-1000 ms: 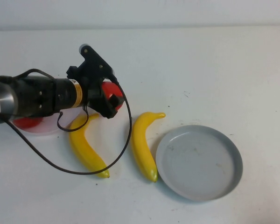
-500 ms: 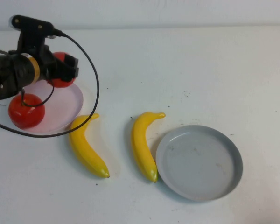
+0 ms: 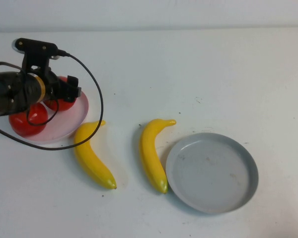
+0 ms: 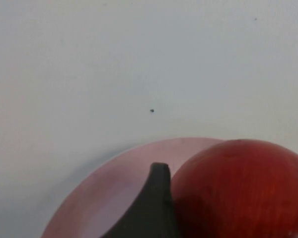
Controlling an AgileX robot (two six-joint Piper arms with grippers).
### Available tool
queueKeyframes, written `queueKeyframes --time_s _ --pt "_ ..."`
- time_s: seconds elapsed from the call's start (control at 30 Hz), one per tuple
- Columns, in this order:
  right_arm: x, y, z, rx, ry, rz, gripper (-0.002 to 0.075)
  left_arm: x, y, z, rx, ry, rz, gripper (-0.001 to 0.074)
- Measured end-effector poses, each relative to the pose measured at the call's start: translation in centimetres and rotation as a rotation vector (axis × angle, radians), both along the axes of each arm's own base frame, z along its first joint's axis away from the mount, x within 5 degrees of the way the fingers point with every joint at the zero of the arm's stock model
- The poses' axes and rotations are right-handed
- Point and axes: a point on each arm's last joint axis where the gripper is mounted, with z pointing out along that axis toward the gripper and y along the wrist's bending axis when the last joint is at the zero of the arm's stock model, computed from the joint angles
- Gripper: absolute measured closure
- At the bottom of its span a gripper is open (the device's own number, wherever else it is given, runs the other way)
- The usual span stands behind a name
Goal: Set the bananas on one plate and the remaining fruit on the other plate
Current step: Put one type of fruit in the left plate, then put another type of fruit in the right plate
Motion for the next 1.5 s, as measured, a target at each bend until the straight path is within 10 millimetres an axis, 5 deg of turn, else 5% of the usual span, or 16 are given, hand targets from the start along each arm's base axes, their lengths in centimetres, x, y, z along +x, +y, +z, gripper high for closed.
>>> queueKeyframes --time_s 0.17,0.37,0.57,0.7,0.77,0.93,1.0,1.27,1.5 --pt "0.0 0.0 0.0 0.000 0.000 0.000 0.0744 -0.2 0.3 1.3 -0.016 -0.024 0.040 0.0066" --pt "0.0 0.0 0.0 0.000 0.000 0.000 0.0744 -1.8 0.1 5.7 -0.052 -0.126 0.030 0.0066" --pt "0.0 0.0 0.0 0.000 0.000 0.000 0.0744 -8.3 -0.5 11.4 -0.096 -0.252 -0.023 0.0066" --pt "0.0 0.0 0.0 0.000 0.000 0.000 0.0744 -13.6 0.4 13.4 -0.190 -0.307 0.003 0.0093" --pt "0.0 0.0 0.0 0.000 0.000 0.000 0.0744 -16.0 1.0 13.4 -0.226 -0.314 0.023 0.0183" --pt "0.0 0.0 0.0 0.000 0.000 0.000 0.0744 -21.6 2.3 12.9 -0.277 -0.363 0.039 0.0592" --pt "0.0 0.0 0.0 0.000 0.000 0.000 0.0744 -23.4 2.7 12.4 -0.286 -0.379 0.037 0.0675" --pt "0.0 0.0 0.0 0.000 0.000 0.000 0.0744 -29.8 2.5 9.8 -0.383 -0.436 -0.138 0.0733" --pt "0.0 0.0 0.0 0.000 0.000 0.000 0.0744 -31.5 2.4 8.7 -0.291 -0.467 -0.234 0.0734"
